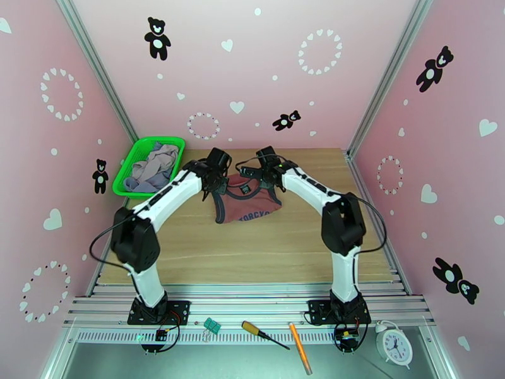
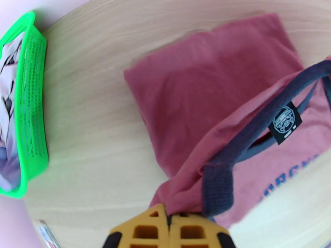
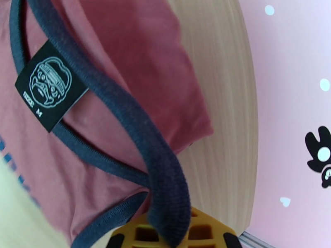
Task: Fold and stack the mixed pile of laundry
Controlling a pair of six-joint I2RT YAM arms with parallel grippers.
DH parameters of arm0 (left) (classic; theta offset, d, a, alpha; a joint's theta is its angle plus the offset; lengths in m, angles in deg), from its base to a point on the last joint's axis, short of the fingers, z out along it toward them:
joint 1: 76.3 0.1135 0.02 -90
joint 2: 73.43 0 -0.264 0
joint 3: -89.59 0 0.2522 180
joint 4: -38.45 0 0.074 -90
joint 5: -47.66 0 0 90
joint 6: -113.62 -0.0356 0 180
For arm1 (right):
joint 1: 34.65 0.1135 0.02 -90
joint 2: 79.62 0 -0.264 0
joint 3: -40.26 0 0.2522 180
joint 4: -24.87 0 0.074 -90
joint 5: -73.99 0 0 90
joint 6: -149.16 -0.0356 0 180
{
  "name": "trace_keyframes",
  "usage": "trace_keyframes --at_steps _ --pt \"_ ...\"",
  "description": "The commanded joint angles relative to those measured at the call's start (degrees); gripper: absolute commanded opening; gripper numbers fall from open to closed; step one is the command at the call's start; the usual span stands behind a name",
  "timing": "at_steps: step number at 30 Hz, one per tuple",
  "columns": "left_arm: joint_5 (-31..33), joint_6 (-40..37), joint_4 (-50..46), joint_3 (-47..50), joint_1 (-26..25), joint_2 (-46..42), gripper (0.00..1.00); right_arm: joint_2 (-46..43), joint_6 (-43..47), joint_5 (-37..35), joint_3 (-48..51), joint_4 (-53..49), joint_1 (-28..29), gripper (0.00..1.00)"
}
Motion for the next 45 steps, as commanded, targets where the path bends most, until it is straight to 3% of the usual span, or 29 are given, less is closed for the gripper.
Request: trace_keyframes --at_steps 1,12,16,18,20,22,24,26,27,31,34,36,37,39,41,43,45 --pt "0.29 -3.61 -0.63 -4.98 1.52 4.05 0.00 4.27 -0.55 -1.34 -5.73 1.46 -0.46 0.00" --pt "0.51 -8.00 -1.44 -20.85 4.42 20.08 0.00 14.42 -4.32 -2.47 -13.01 1.23 -2.22 0.00" --pt "3.60 -8.51 -2.76 -24.62 4.65 23.77 0.00 15.80 -6.86 -1.81 -13.08 2.64 -2.94 0.02" --pt "6.26 -8.53 -2.86 -25.45 4.63 24.90 0.00 16.13 -8.54 -1.09 -13.08 3.49 -3.36 0.18" --pt "8.91 -8.14 -2.02 -25.65 4.72 25.54 0.26 16.27 -10.66 -0.66 -12.96 4.78 -3.59 0.38" --pt "9.27 -7.64 -1.12 -25.72 5.00 25.81 0.42 15.97 -13.52 -0.69 -12.93 6.23 -3.99 0.47" --pt "8.81 -6.74 -0.51 -26.24 5.12 25.74 0.58 14.82 -16.70 0.32 -12.87 6.96 -4.33 0.65" --pt "7.51 -5.89 -0.44 -27.10 5.27 24.55 0.68 12.09 -19.36 0.70 -12.83 6.99 -4.77 0.83" --pt "6.93 -5.52 -0.41 -27.36 5.18 23.53 0.70 10.48 -20.32 1.12 -12.87 6.48 -5.00 0.98" --pt "2.64 -4.36 1.42 -25.46 5.15 14.98 0.84 -0.29 -26.28 2.74 -13.02 1.20 -6.37 0.99" --pt "-1.00 -3.79 5.85 -19.26 5.12 4.09 0.98 -9.11 -36.36 3.53 -14.11 -5.44 -8.00 0.99" --pt "-3.63 -3.32 10.81 -12.56 5.03 -4.36 0.98 -12.10 -47.75 5.54 -17.79 -13.76 -10.37 0.99" --pt "-5.23 -2.89 13.75 -8.24 5.04 -8.60 0.98 -13.19 -51.50 11.07 -18.05 -16.59 -12.02 0.99" --pt "-7.93 -1.70 18.97 -0.46 5.12 -16.34 0.98 -13.85 -50.17 28.03 -17.37 -19.68 -14.59 0.99" --pt "-10.62 0.00 20.13 5.03 5.12 -20.83 0.98 -13.26 -51.77 26.94 -15.27 -20.32 -14.71 0.99" --pt "-13.33 2.27 15.46 7.32 5.26 -21.68 0.98 -11.55 -52.47 25.03 -13.23 -22.41 -14.68 0.99" --pt "-13.66 5.64 10.21 8.39 5.27 -19.77 0.90 -10.53 -54.94 23.02 -9.10 -22.73 -14.37 0.95"
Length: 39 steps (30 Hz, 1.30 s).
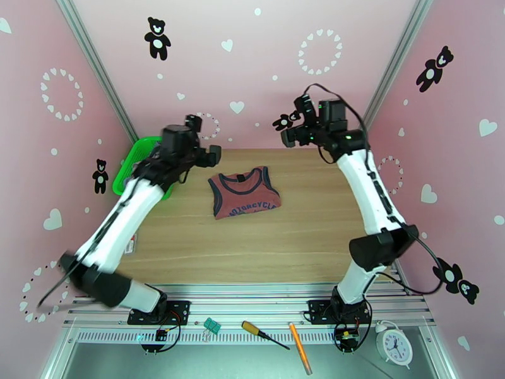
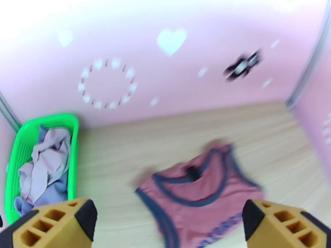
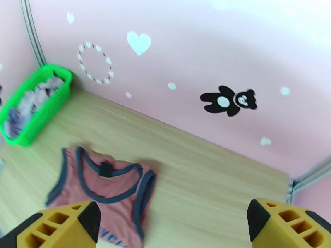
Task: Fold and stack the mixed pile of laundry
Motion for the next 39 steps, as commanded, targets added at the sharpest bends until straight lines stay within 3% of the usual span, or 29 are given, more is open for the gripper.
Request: trace_keyframes --at_steps 1,4,8,20,23,25,30,39 --pt "-5.35 5.81 -7.72 6.01 0.41 7.58 0.84 7.67 -6.04 2.31 8.59 -9.01 1.79 0.93" --pt "-6.96 10.57 -6.10 11.85 0.37 11.49 0.71 8.54 -8.42 -0.96 14.86 -6.66 3.51 0.87" --pt "-7.77 14.77 0.29 16.03 0.34 17.47 0.65 11.09 -11.32 -0.48 19.75 -2.85 4.70 0.71" --pt "-3.94 13.78 1.92 11.69 0.38 34.61 0.57 25.56 -17.57 -3.62 17.83 -0.28 9.04 0.39" --pt "-3.98 12.62 1.19 8.61 0.44 38.93 0.49 28.34 -19.23 -4.88 16.96 -0.25 9.10 0.27" --pt "-4.07 11.72 -0.29 5.36 0.37 42.21 0.40 30.22 -20.46 -5.84 15.94 -0.55 9.10 0.20" --pt "-2.15 9.57 -4.45 -4.34 0.49 49.66 0.37 34.42 -24.01 -8.53 11.93 -1.58 8.78 0.13" --pt "1.24 6.59 -23.74 -44.05 2.42 70.55 0.37 46.53 -28.22 -8.84 -8.85 -6.98 5.22 0.10"
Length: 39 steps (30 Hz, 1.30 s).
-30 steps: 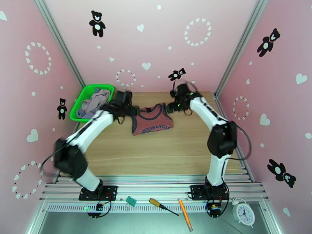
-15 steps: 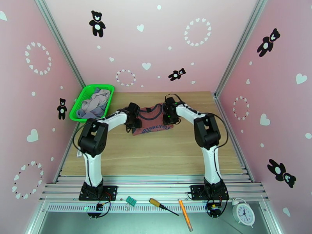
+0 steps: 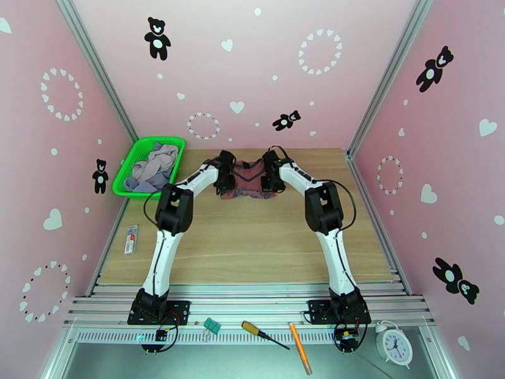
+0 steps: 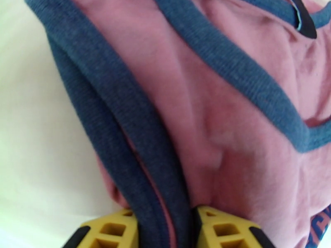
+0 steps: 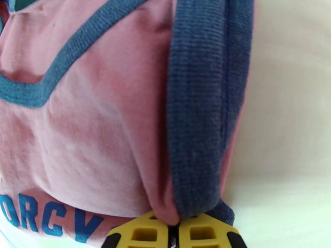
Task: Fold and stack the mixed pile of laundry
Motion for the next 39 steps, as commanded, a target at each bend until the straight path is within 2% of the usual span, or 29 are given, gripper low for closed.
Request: trace_keyframes --at_steps 1,4,9,14,16,21,26,28,32,34,37,39 --pt "2.60 -2.25 -11.78 -13.13 1.85 9.53 0.38 8.26 -2.62 -1.60 -6.68 -4.10 -2.70 0.10" --pt "3.39 -3.38 -14.98 -23.64 3.23 15.15 0.40 12.28 -3.47 -0.26 -13.64 -4.94 -4.28 0.10" --pt "3.16 -4.63 -10.44 -23.70 4.97 15.87 0.46 15.98 -5.34 1.96 -18.66 -3.16 -6.39 0.10" --pt "1.22 -8.15 -8.39 -28.81 5.14 18.27 0.53 18.28 -6.83 4.55 -21.08 -1.55 -6.79 0.12" --pt "1.80 -8.89 -6.84 -28.24 5.15 17.70 0.62 18.38 -7.50 5.84 -21.11 -0.70 -6.76 0.18" --pt "1.36 -9.92 -4.26 -27.31 5.07 14.69 0.66 15.91 -7.12 7.67 -21.11 0.22 -6.75 0.39" --pt "3.90 -10.65 -1.99 -27.39 5.08 7.43 0.68 7.89 -3.44 6.09 -21.08 -0.25 -7.15 0.58" --pt "4.98 -11.27 -0.81 -27.54 5.09 3.66 0.70 3.67 -1.77 5.20 -21.11 -1.32 -7.62 0.62" --pt "6.20 -12.47 -0.65 -27.22 5.11 -5.18 0.77 -5.86 2.20 3.65 -19.25 -5.29 -7.78 0.64" --pt "7.13 -12.82 -1.56 -25.58 5.07 -10.30 0.82 -11.89 3.65 4.10 -13.93 -5.18 -7.64 0.64" --pt "11.98 -12.86 -3.12 -19.19 5.36 -18.89 0.98 -23.42 5.17 4.28 0.43 -0.99 -7.12 0.64" --pt "13.04 -11.76 -3.97 -12.97 7.05 -25.82 0.98 -31.46 5.40 4.79 12.12 3.07 -6.94 0.63"
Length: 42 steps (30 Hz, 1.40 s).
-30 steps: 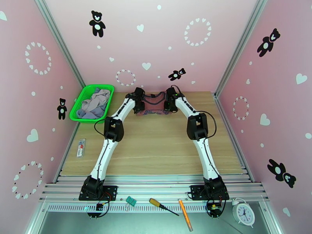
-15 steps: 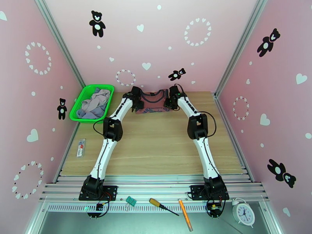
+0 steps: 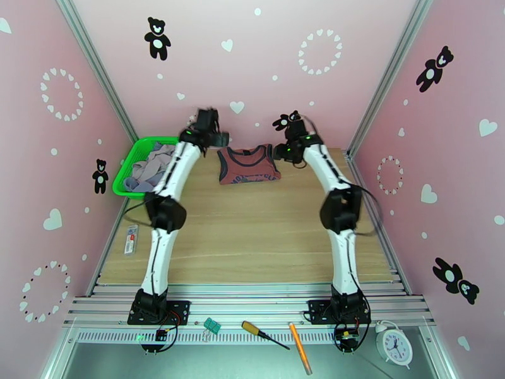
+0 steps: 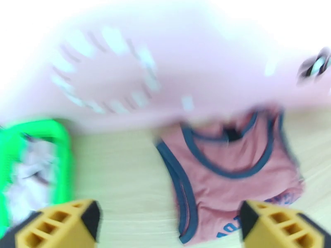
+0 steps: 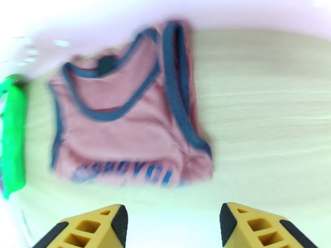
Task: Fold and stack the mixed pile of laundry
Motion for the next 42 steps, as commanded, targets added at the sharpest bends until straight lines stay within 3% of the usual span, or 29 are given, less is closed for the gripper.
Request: trace_keyframes --at_steps 1,6,9,13,17,23,33,42 --pt "4.02 1.34 -2.12 8.58 3.45 -10.30 0.99 -11.72 2.37 0.68 14.28 3.73 0.85 0.63" --pt "-6.46 7.18 -1.90 23.04 16.83 -20.13 0.98 -24.34 3.34 4.79 33.27 8.88 2.57 0.62" --pt "-11.73 8.23 -2.56 24.34 24.60 -18.31 0.98 -27.88 4.56 4.59 40.15 10.44 5.70 0.62" --pt "-17.42 7.40 -0.91 22.40 29.76 -11.15 0.95 -28.15 4.21 3.53 44.81 11.83 10.18 0.61" --pt "-20.06 6.28 0.93 17.37 30.82 -1.68 0.92 -24.53 3.81 1.62 46.21 12.66 13.93 0.61" --pt "-15.14 7.30 0.07 6.55 30.78 12.03 0.92 -17.93 3.20 1.03 46.33 14.09 16.77 0.61" --pt "-15.63 8.73 3.58 -0.18 30.86 22.03 0.92 -11.45 2.23 1.13 46.29 14.62 18.87 0.61" --pt "-17.04 8.55 5.50 -1.13 30.90 23.99 0.64 -12.11 2.03 0.43 45.55 13.23 19.38 0.61"
